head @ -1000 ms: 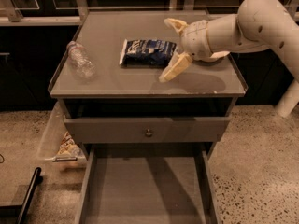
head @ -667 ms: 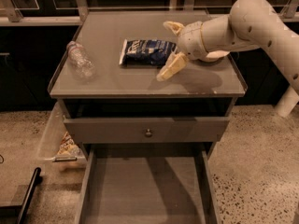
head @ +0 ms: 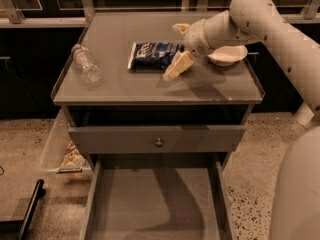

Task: Place blue chip bag into middle drawer

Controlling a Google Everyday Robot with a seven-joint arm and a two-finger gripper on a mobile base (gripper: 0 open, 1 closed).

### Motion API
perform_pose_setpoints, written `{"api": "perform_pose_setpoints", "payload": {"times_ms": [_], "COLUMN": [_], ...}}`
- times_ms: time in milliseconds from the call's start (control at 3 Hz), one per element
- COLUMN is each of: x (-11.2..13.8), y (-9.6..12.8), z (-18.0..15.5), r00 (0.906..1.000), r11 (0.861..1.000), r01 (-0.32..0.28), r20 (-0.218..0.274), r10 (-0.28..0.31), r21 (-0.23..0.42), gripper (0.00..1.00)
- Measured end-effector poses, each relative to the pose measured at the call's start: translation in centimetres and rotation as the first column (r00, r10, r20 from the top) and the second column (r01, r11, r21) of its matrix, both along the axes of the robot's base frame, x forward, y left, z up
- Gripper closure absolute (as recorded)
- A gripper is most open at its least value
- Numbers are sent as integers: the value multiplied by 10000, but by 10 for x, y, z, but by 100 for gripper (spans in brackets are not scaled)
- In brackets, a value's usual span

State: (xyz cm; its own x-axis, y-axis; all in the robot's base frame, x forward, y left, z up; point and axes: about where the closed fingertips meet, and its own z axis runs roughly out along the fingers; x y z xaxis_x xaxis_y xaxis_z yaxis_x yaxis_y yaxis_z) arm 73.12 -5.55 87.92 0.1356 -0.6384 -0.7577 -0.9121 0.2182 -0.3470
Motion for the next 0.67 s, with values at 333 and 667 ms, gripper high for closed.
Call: {"api": "perform_pose_setpoints", "payload": {"times_ms": [333, 667], "x": [14, 23], "y": [12, 18], "z": [-2, -6], "r00": [9992, 9969], "r11": [10000, 10000], "r01": [1, 21], "r20": [-411, -788], "r10": [-5, -25], "r21": [-75, -61], "gripper": [0, 0]}}
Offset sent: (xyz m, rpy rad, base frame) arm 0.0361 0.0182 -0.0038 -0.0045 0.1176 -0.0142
